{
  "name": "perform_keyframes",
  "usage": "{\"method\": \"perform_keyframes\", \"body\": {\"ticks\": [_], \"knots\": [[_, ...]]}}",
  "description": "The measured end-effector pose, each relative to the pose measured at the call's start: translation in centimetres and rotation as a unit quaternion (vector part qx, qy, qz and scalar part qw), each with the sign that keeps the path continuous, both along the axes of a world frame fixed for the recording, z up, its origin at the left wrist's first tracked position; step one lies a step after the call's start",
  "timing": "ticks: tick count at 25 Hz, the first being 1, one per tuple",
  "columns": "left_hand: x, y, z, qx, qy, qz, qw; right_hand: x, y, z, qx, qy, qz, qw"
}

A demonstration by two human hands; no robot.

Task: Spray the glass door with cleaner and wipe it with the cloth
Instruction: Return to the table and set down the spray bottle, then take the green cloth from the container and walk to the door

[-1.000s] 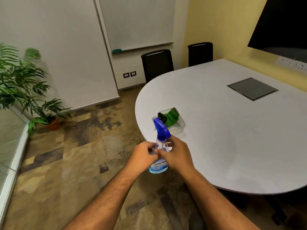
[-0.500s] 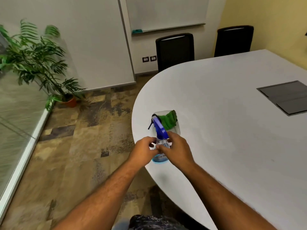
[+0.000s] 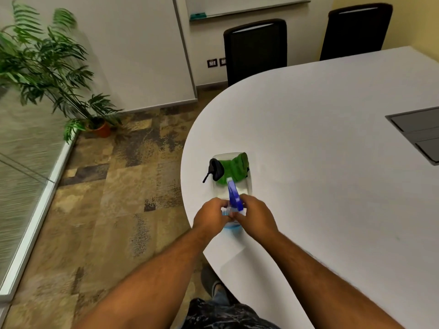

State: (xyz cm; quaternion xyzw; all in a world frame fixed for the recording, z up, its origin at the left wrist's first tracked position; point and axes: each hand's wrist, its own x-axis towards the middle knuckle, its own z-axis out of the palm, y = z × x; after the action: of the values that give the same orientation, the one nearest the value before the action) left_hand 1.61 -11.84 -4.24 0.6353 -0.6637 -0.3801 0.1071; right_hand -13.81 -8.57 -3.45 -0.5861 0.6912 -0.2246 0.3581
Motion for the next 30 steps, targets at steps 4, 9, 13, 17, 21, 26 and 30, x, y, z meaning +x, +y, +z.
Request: {"method": "perform_keyframes", "body": {"ticks": [4, 9, 13, 17, 21, 26, 30], "knots": [[0.2, -0.6, -1.6, 0.02, 0.013, 0.032, 0.999, -1.2, -1.0, -1.1, 0.033, 0.008, 0.054, 0.998], [0.7, -1.5, -2.4, 0.03, 0.014, 0.009, 0.999, -3.0, -3.8, -1.2, 0.087, 0.033, 0.121, 0.988], [2.0, -2.0, -3.6, 0.064, -0.007, -0.041, 0.997, -3.7, -6.0, -1.9, 0.1, 0.106, 0.164, 0.976], [3.9, -3.2, -4.3, 0.103, -0.018, -0.055, 0.993, -4.3, -9.6, -2.2, 0.006, 0.169, 0.121, 0.978], [4.9, -5.1, -3.9, 0.091, 0.031, 0.026, 0.995, -3.7, -14.1, -3.3, -0.008, 0.363, 0.218, 0.906], [5.6, -5.8, -3.3, 0.089, 0.077, 0.071, 0.991, -2.2, -17.0, -4.9, 0.017, 0.547, 0.356, 0.757], [6.1, -4.5, -3.9, 0.114, 0.09, 0.077, 0.986, -1.6, -17.4, -6.0, 0.044, 0.593, 0.362, 0.718]]}}
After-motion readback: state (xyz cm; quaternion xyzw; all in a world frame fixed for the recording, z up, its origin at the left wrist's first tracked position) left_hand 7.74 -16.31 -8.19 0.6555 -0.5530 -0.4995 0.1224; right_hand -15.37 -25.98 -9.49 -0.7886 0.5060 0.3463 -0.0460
